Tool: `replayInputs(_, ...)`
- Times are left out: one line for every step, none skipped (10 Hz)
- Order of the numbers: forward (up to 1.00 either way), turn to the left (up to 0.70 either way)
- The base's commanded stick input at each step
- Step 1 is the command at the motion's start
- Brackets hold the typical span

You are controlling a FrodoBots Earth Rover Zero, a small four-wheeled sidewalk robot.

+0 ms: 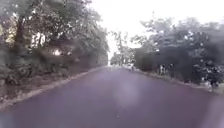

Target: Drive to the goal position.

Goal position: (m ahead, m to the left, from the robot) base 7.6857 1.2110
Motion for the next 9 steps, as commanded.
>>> replayInputs(1.00, 0.00)
replayInputs(1.00, 0.00)
replayInputs(1.00, 0.00)
replayInputs(1.00, 0.00)
replayInputs(1.00, 0.00)
replayInputs(1.00, -0.02)
replayInputs(1.00, -0.15)
replayInputs(1.00, -0.27)
replayInputs(1.00, -0.37)
